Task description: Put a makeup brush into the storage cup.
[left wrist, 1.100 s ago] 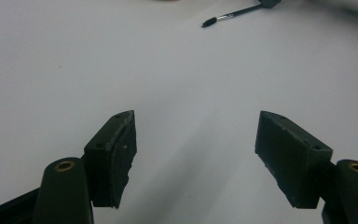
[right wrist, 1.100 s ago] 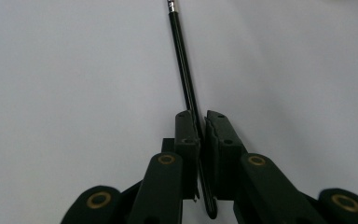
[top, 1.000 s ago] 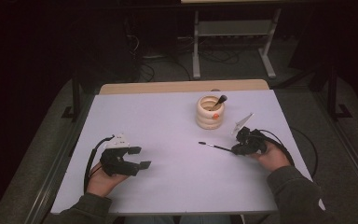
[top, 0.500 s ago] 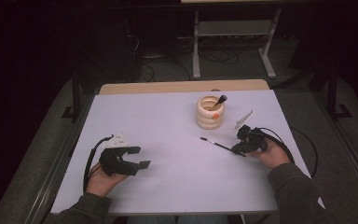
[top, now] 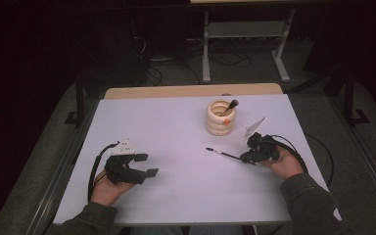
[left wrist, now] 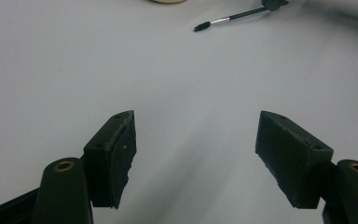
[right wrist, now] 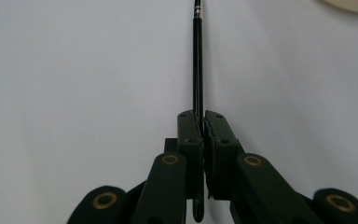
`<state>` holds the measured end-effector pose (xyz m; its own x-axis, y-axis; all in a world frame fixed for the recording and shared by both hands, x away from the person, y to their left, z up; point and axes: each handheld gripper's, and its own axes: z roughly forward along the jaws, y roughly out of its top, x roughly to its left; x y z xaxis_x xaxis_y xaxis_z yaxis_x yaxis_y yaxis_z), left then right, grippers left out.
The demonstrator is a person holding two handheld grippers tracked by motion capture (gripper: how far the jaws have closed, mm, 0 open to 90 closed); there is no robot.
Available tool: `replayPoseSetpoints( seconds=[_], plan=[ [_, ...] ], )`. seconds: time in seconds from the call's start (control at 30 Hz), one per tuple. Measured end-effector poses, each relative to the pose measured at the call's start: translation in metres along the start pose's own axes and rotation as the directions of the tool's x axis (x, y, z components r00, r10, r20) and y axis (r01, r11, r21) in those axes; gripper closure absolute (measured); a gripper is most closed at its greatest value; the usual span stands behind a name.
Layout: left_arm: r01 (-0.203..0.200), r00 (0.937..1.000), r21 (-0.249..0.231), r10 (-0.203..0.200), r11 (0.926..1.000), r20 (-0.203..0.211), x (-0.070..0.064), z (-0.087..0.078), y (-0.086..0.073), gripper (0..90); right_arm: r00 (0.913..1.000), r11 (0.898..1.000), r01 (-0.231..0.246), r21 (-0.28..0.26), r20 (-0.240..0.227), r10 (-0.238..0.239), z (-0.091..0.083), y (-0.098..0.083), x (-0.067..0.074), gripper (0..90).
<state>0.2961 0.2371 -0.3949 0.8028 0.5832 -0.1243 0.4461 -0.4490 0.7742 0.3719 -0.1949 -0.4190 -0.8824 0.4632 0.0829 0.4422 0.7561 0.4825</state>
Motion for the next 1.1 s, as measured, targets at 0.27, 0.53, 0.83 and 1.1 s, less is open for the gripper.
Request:
replayPoseSetpoints(
  seconds=[0.27,0.53,0.83,1.1],
  plan=[
    [-0.009,1.0,-0.001,0.009,1.0,0.001,-0.001,0.0,0.001,28.8,0.9998,1.0,-0.006,-0.023,-0.018,0.006,-0.008,-0.002,0.003,85.3],
    [-0.003,1.0,-0.005,0.003,1.0,0.003,-0.002,-0.001,0.001,28.8,0.997,0.996,0.052,-0.073,-0.053,-0.056,-0.019,-0.005,0.013,85.3],
    [-0.019,0.9998,0.004,0.019,0.9998,0.008,-0.002,-0.002,0.001,28.8,0.9897,0.991,0.098,-0.091,-0.096,-0.106,-0.021,-0.008,0.036,85.3],
    [-0.021,0.9993,0.015,0.02,0.9997,0.031,-0.008,0.001,0.002,28.7,0.9789,0.982,0.137,-0.131,-0.134,-0.155,-0.022,-0.005,0.057,85.2]
  ],
)
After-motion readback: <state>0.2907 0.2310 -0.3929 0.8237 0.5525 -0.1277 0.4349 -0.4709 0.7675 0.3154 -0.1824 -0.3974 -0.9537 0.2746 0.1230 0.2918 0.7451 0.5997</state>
